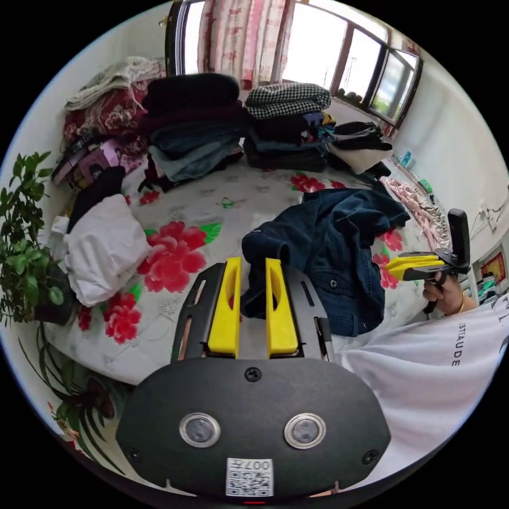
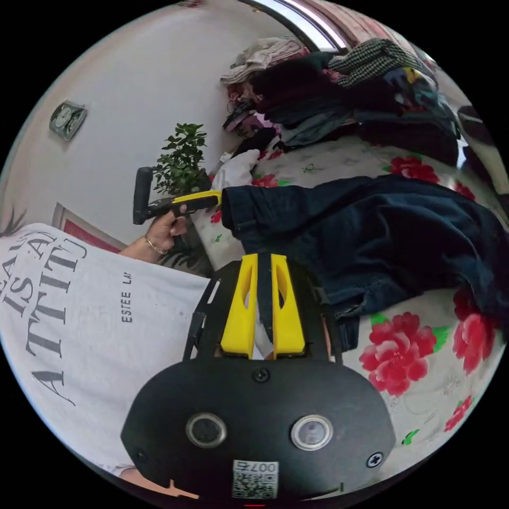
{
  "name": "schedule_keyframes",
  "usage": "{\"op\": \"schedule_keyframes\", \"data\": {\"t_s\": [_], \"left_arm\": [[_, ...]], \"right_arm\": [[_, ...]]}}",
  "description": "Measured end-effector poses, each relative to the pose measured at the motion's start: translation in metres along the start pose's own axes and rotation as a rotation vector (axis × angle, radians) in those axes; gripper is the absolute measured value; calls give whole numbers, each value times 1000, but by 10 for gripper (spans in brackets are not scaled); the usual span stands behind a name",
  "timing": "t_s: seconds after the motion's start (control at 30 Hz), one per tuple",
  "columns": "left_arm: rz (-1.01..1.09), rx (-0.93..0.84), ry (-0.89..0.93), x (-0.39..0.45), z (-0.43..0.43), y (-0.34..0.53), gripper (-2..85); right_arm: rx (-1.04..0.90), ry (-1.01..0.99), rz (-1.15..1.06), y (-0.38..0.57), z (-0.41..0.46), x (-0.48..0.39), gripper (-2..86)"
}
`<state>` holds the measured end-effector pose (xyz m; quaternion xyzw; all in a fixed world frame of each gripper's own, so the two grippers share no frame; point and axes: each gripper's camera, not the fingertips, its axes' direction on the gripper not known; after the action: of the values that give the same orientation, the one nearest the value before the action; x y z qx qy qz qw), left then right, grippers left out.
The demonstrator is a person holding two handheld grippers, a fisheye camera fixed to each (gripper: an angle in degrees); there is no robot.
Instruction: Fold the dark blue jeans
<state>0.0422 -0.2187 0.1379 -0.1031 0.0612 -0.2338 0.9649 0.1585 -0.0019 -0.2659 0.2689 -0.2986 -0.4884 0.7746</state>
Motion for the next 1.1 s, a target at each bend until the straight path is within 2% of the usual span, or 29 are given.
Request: {"op": "schedule_keyframes", "data": {"t_s": [0.07, 0.1, 0.17, 0.23, 0.27, 0.3, 0.4, 0.43, 0.5, 0.53, 0.6, 0.73, 0.87, 0.93, 1.03, 1.1], "left_arm": [[98, 40, 22, 22, -8, -8, 81], [198, 42, 98, 44, -6, -16, 88], [361, -17, 255, 87, 8, -25, 105], [560, -162, 446, 152, 40, -23, 136], [612, -204, 477, 169, 50, -20, 141], [708, -279, 496, 201, 71, -11, 151], [877, -511, 380, 256, 135, 15, 143], [939, -422, 343, 259, 129, 17, 126], [968, -434, 349, 257, 127, 14, 86], [926, -434, 356, 246, 121, 10, 51], [810, -413, 449, 215, 102, 3, 38], [586, -216, 621, 99, 8, 8, 19], [360, -13, 534, -8, -90, 33, 3], [221, 163, 472, -54, -157, 63, -1], [67, 323, 415, -77, -210, 100, -3], [-7, 371, 406, -80, -225, 119, -3]], "right_arm": [[63, 73, 106, 28, -21, 15, 42], [107, 118, 184, 49, -35, 24, 49], [153, 156, 310, 81, -54, 37, 56], [247, 185, 433, 120, -79, 45, 65], [273, 193, 454, 129, -85, 44, 66], [313, 215, 493, 143, -96, 43, 70], [382, 250, 556, 168, -117, 38, 75], [394, 255, 570, 173, -123, 36, 77], [412, 248, 592, 180, -133, 35, 79], [439, 251, 593, 186, -141, 33, 81], [473, 266, 601, 193, -154, 32, 84], [563, 240, 642, 214, -193, 49, 96], [684, 135, 701, 229, -231, 90, 111], [718, 96, 758, 232, -251, 126, 119], [700, 34, 862, 233, -258, 177, 129], [664, -46, 939, 234, -249, 208, 134]]}}
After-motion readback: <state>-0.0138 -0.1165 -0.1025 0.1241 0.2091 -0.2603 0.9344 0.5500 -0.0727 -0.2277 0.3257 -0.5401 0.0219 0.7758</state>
